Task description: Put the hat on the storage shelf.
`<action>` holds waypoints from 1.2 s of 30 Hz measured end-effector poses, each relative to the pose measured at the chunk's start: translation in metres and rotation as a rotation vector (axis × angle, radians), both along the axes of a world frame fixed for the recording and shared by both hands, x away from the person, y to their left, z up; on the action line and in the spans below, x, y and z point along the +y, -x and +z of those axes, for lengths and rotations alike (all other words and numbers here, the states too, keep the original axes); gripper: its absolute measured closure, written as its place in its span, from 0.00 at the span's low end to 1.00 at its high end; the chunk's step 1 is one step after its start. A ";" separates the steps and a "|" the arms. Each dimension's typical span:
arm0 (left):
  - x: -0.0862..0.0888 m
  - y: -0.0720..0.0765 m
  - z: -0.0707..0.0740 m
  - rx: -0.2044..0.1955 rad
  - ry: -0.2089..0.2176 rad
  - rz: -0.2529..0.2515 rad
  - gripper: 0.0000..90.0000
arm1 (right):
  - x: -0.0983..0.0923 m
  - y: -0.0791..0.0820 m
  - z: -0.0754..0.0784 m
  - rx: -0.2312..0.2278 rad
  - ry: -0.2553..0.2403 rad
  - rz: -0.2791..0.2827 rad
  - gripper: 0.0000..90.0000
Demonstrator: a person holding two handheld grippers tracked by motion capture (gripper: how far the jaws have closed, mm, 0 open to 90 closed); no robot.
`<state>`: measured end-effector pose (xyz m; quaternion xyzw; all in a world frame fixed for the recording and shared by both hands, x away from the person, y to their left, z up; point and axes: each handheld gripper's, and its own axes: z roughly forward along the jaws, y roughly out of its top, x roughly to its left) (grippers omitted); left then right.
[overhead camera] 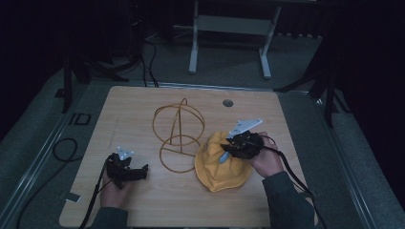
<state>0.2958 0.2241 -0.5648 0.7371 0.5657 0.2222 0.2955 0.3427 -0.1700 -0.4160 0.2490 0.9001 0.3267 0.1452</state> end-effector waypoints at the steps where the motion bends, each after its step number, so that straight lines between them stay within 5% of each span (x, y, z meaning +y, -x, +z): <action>1: 0.000 0.000 0.000 0.000 0.000 0.000 0.01 | 0.000 0.000 0.000 0.000 0.000 0.000 0.82; 22: 0.000 0.000 0.000 0.000 -0.001 -0.001 0.01 | -0.004 -0.018 0.025 -0.001 0.096 0.102 0.82; 36: 0.000 0.000 0.000 0.001 -0.001 -0.001 0.01 | -0.009 -0.030 0.039 -0.010 0.109 0.156 0.82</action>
